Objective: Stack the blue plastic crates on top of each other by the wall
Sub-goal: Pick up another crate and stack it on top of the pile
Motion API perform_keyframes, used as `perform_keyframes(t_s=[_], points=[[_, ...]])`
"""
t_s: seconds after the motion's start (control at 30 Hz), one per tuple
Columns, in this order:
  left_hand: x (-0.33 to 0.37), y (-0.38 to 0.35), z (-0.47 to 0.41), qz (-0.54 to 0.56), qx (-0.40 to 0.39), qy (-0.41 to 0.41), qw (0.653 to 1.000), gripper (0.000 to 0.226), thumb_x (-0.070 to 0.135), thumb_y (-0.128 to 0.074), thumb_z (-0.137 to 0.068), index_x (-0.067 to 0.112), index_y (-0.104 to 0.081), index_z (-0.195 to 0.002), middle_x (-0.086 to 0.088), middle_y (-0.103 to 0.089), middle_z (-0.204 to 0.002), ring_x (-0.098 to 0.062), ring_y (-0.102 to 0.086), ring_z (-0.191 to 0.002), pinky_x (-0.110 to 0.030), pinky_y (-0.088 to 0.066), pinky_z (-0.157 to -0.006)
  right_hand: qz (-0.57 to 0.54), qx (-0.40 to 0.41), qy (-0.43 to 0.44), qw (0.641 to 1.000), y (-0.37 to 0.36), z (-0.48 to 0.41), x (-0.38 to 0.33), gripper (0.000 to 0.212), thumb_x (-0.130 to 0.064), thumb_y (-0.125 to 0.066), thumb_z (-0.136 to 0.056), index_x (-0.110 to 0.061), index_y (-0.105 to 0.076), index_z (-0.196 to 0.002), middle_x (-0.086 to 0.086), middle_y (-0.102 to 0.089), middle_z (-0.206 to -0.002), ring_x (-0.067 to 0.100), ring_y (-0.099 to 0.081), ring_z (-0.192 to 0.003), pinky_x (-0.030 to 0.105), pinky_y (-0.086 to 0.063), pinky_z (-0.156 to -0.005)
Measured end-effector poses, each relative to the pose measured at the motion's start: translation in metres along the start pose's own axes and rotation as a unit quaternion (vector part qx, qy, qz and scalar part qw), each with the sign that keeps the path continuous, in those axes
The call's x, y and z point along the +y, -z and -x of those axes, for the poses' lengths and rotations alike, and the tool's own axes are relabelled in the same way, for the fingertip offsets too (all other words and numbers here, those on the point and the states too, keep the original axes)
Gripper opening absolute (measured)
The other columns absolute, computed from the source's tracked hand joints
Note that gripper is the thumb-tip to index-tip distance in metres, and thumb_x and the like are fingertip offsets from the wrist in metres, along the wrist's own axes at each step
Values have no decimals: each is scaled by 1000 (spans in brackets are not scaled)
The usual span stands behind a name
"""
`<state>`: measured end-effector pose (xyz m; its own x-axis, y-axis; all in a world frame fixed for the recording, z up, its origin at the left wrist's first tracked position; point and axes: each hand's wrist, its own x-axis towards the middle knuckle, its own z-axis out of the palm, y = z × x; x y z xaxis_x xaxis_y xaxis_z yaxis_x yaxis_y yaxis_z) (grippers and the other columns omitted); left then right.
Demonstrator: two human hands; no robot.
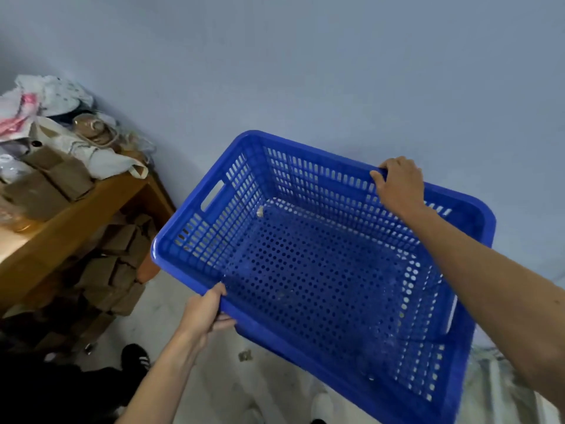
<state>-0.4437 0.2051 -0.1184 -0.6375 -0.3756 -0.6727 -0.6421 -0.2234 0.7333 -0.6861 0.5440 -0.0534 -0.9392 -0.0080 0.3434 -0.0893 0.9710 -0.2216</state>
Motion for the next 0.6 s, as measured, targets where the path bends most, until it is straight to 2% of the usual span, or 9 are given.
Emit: perform_keyframes(t_s=[0.1, 0.2, 0.33, 0.47, 0.6], points=[[6, -16, -9, 13, 22, 6, 1000, 11, 17, -55, -83, 11, -65, -82, -7, -75, -59, -32, -73, -72, -50, -62, -80, -1, -27, -4, 1000, -21, -23, 6, 38, -37, -50, -98, -3, -64, -109, 20, -62, -113, 39, -54, -107, 50, -43, -92], [6, -30, -13, 15, 27, 14, 999, 12, 17, -55, -83, 10, -65, -82, -8, -75, -61, -31, -74, -70, -46, -63, -76, -1, -49, -6, 999, -38, -37, 14, 40, -37, -50, -98, -2, -63, -111, 22, -60, -115, 41, -52, -109, 52, -43, -94], [0, -43, -13, 24, 22, 42, 999, 28, 17, -58, -79, 2, -68, -100, -22, -78, -91, -38, -76, -85, -45, -64, -72, -3, -71, -8, 997, -52, -46, 24, 40, -36, -49, -99, -1, -61, -112, 25, -58, -116, 43, -52, -108, 51, -44, -91], [-6, -58, -12, 16, 17, 62, 998, 25, 14, -57, -82, -2, -68, -98, -20, -78, -83, -31, -77, -73, -39, -64, -66, 21, -110, 3, 994, -65, -48, 38, 38, -37, -47, -100, -5, -61, -116, 22, -59, -117, 41, -55, -104, 50, -46, -90], [-6, -68, -13, -7, 7, 64, 998, 24, 15, -57, -84, -1, -69, -96, -17, -79, -80, -28, -77, -71, -37, -64, -66, 56, -130, 2, 990, -74, -52, 52, 37, -36, -44, -101, -8, -61, -117, 20, -60, -116, 39, -57, -102, 49, -42, -91]])
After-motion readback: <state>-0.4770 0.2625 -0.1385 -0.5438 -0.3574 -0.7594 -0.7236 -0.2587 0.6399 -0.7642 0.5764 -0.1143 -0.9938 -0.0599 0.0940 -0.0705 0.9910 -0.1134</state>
